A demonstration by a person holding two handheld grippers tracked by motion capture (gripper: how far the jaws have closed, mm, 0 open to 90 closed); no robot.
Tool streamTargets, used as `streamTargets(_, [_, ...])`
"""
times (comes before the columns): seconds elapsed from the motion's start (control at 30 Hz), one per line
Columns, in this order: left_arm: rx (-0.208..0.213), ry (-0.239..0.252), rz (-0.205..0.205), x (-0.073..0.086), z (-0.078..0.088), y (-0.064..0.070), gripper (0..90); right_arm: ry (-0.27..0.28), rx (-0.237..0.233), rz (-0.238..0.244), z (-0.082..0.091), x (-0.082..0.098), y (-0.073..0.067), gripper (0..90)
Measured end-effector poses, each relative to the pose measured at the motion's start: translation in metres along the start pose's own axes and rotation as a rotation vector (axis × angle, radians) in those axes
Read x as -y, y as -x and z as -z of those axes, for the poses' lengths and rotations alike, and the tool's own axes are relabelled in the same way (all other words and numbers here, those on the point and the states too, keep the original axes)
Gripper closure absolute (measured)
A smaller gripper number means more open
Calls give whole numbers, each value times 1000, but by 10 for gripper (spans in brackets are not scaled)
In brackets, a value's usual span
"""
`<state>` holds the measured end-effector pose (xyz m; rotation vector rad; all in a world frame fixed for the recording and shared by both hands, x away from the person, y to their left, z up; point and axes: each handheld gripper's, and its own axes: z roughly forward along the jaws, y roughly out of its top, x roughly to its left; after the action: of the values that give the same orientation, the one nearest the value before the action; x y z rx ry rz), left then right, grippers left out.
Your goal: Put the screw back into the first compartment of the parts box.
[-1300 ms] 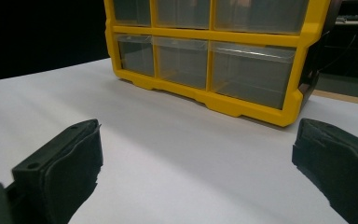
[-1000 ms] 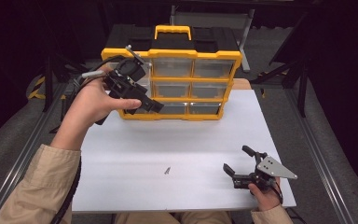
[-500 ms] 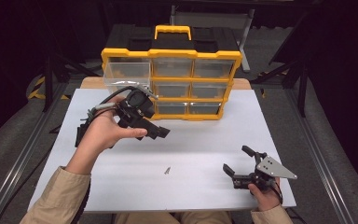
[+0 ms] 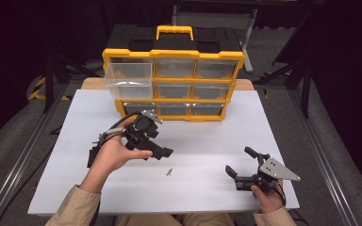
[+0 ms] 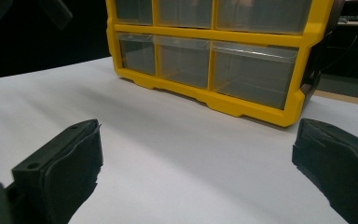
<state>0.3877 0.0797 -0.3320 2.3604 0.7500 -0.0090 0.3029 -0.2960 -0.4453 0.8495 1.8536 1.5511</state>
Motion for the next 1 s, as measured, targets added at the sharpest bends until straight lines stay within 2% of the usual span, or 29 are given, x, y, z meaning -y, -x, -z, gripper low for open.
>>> streamTargets(0.13, [1, 2, 2, 11, -17, 1, 134, 0, 0, 2, 0, 0, 0, 20])
streamTargets(0.23, [5, 14, 1, 15, -23, 1, 136, -2, 0, -2, 0, 0, 0, 20])
streamTargets(0.3, [4, 19, 14, 21, -31, 2, 137, -2, 0, -1, 0, 0, 0, 20])
streamTargets(0.4, [-4, 21, 18, 27, -40, 2, 148, 0, 1, 4, 0, 0, 0, 20])
streamTargets(0.5, [-20, 2, 30, 32, -48, 3, 164, -2, 3, 2, 0, 0, 0, 20])
streamTargets(0.53, [-24, 9, 23, 33, -50, 2, 171, -3, 3, 2, 0, 0, 0, 19])
streamTargets(0.63, [-13, 19, 45, 39, -54, 2, 220, -2, 1, 5, 0, 0, 0, 20])
streamTargets(0.67, [-16, 23, 33, 41, -56, 2, 233, -3, 2, 5, 0, 0, 0, 19])
streamTargets(0.73, [-24, 8, 41, 45, -60, 2, 256, -3, 1, 3, 0, 0, 0, 20])
streamTargets(0.83, [-24, 15, 43, 50, -65, 1, 330, -2, 1, -1, 0, 0, 0, 20])
streamTargets(0.9, [-18, 32, 61, 55, -68, 1, 381, -4, 2, 0, 0, 0, 0, 20])
streamTargets(0.93, [-16, 45, 51, 57, -69, 1, 404, -3, 1, 4, 0, 0, 0, 20])
streamTargets(1.0, [-22, 32, 44, 60, -73, 1, 462, -3, 1, 3, 0, 0, 0, 20])
